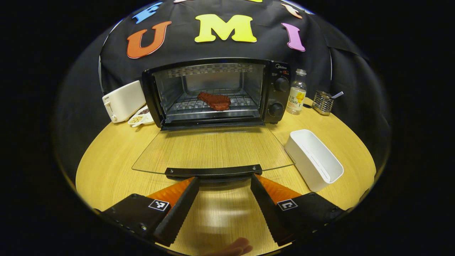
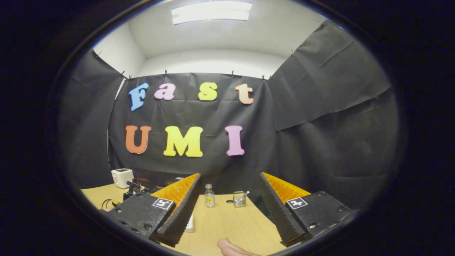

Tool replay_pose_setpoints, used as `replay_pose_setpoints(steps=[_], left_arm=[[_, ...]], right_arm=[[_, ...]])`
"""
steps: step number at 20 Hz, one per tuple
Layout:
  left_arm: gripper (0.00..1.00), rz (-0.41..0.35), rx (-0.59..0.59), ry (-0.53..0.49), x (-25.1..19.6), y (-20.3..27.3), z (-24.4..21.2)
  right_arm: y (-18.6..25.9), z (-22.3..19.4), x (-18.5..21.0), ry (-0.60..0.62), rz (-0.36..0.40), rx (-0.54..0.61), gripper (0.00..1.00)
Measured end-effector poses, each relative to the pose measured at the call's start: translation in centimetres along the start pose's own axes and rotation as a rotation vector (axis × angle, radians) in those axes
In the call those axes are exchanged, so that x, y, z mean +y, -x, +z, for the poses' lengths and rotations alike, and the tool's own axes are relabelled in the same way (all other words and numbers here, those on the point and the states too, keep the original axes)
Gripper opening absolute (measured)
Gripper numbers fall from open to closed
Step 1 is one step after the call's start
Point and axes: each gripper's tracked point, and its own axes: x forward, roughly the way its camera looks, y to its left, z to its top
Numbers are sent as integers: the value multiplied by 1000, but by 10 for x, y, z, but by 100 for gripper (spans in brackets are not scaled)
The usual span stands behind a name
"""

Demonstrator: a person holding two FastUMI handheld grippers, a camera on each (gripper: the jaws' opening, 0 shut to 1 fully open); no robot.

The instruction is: Open the electric oven with the left hand, put the food in, and close the electric oven.

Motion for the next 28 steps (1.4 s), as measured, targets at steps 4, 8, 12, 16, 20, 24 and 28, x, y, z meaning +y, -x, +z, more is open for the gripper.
replay_pose_setpoints(steps=[4, 8, 12, 16, 20, 24, 28], left_arm=[[94, 13, -14, 6, 1, 3, 11], [94, 6, -40, 20, 2, 10, 26], [94, 3, -93, 24, 9, 14, 48], [94, 9, -152, 16, 11, 18, 73], [94, 9, -241, 14, 15, 20, 106], [94, 8, -293, 1, 22, 12, 144], [94, -23, -282, 76, 26, -12, 172]], right_arm=[[1, -2, -4, 0, -13, -2, 96], [-1, -11, 2, -17, 0, 7, 96], [-3, -18, 2, -16, 6, 22, 96], [-5, -20, -4, -16, -5, 22, 96], [-5, -23, -8, -14, -17, 27, 100], [-4, -25, -13, -4, -44, 46, 100], [-5, -27, -13, -10, -48, 52, 96]])
